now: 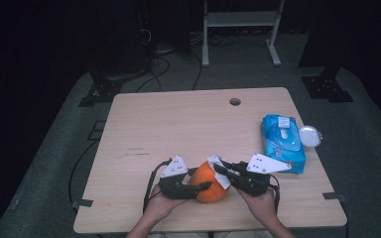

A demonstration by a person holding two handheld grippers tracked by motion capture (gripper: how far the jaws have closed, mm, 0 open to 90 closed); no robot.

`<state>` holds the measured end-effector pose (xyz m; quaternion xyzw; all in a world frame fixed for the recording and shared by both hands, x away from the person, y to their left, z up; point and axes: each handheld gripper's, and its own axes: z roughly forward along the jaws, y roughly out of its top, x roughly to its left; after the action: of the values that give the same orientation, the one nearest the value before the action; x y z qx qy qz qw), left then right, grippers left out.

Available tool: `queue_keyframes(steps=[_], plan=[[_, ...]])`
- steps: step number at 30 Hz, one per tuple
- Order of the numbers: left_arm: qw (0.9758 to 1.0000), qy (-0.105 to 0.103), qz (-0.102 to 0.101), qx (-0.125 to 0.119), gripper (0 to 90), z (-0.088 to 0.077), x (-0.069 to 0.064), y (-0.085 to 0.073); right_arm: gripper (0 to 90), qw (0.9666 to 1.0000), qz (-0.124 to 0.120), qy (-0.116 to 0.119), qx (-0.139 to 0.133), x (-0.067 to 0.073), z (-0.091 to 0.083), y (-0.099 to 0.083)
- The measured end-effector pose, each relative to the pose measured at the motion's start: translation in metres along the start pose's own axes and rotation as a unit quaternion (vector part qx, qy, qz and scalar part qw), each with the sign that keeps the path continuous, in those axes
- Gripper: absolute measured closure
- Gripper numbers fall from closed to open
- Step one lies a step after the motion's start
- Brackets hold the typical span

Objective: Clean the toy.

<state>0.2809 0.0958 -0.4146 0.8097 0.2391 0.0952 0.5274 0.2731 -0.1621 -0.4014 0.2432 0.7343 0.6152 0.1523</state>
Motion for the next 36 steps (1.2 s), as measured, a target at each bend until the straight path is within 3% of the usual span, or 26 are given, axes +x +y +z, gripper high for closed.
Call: queue_keyframes(steps=[3, 5, 7, 12, 14, 15, 16, 17, 23, 25, 29, 33, 34, 36], plan=[[1.0, -0.001, -0.003, 0.009, 40.5, 0.002, 0.001, 0.0, 80.3, 0.9997, 0.018, -0.012, 0.009, -0.013, -0.001, -0.005], [0.9992, -0.027, -0.023, 0.019, 29.6, 0.007, 0.004, -0.004, 80.2, 0.9991, 0.034, -0.009, 0.022, -0.019, 0.003, -0.014], [0.9987, -0.034, -0.031, 0.02, 20.0, 0.007, 0.01, -0.004, 80.2, 0.9992, 0.029, -0.011, 0.028, -0.018, 0.005, -0.016], [0.9994, -0.015, -0.026, 0.018, 30.6, 0.005, 0.011, -0.009, 80.1, 0.9996, 0.019, -0.001, 0.02, -0.006, 0.005, -0.01], [0.9993, -0.013, -0.03, 0.017, 31.9, 0.005, 0.012, -0.01, 80.1, 0.9998, 0.01, 0.007, 0.018, -0.001, 0.006, -0.008], [0.9993, -0.012, -0.033, 0.015, 32.3, 0.006, 0.012, -0.01, 80.1, 0.9996, -0.004, 0.022, 0.017, 0.008, 0.009, -0.004], [0.9992, -0.012, -0.034, 0.017, 32.4, 0.006, 0.012, -0.01, 80.2, 0.9995, -0.01, 0.019, 0.022, 0.01, 0.01, -0.004], [0.9993, -0.013, -0.029, 0.02, 32.4, 0.005, 0.012, -0.01, 80.2, 0.9995, -0.016, 0.017, 0.023, 0.008, 0.011, -0.005], [0.9992, -0.025, -0.026, 0.019, 28.8, 0.007, 0.01, -0.011, 80.2, 0.9991, 0.028, -0.017, 0.027, -0.019, 0.005, -0.016], [0.9993, -0.024, -0.017, 0.022, 29.9, 0.008, 0.009, -0.01, 80.2, 0.9992, 0.025, -0.018, 0.024, -0.013, 0.005, -0.013], [0.9994, -0.02, -0.006, 0.026, 30.6, 0.008, 0.005, -0.011, 80.2, 0.9996, -0.017, 0.0, 0.024, 0.007, 0.011, -0.005], [0.9979, -0.056, -0.023, 0.023, 25.0, 0.004, 0.013, -0.009, 80.3, 0.9996, -0.001, -0.005, 0.028, -0.007, 0.008, -0.011], [0.9978, -0.056, -0.03, 0.02, 24.9, 0.004, 0.014, -0.01, 80.3, 0.9995, 0.004, -0.008, 0.029, -0.01, 0.007, -0.012], [0.9984, -0.047, -0.021, 0.022, 27.3, 0.006, 0.011, -0.01, 80.3, 0.9995, 0.008, -0.013, 0.029, -0.01, 0.006, -0.011]])
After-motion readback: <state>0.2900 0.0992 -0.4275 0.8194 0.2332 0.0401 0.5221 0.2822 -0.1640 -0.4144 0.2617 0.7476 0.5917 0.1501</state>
